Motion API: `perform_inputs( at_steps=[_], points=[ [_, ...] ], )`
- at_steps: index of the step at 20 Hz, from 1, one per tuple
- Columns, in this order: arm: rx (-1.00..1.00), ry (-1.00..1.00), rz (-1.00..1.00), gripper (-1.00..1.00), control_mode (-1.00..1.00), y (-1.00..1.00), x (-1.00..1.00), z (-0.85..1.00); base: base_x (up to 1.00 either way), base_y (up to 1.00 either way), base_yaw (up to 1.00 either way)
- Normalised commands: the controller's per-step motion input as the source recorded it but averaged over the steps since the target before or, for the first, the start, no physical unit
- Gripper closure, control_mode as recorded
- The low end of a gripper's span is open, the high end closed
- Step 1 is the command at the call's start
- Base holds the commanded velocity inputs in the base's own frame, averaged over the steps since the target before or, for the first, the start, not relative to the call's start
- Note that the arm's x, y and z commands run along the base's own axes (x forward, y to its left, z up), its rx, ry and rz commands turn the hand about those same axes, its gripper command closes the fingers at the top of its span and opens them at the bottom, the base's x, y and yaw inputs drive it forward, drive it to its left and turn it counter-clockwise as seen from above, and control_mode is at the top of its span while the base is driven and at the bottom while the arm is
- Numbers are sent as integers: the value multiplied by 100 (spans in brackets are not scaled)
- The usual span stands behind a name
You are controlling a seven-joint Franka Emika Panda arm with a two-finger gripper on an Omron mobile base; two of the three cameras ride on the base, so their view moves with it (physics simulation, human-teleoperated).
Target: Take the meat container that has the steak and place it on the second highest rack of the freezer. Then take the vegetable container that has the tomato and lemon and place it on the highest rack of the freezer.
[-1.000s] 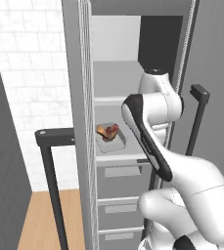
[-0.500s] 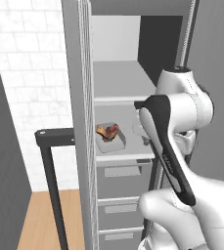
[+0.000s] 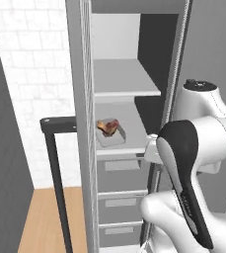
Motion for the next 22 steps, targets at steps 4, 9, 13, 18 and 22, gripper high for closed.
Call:
perform_inputs(
  at_steps=[4,9,13,18,22],
  points=[
    [0,0,0,-100,100,0,0,0,-98,-35,-1],
    [0,0,0,-100,100,0,0,0,-9,-77,-6],
    [0,0,0,-100,100,0,0,0,45,-100,-2],
    [0,0,0,-100,100,0,0,0,16,-100,-3],
    [0,0,0,-100,100,0,0,0,-4,-100,-4]
  ],
)
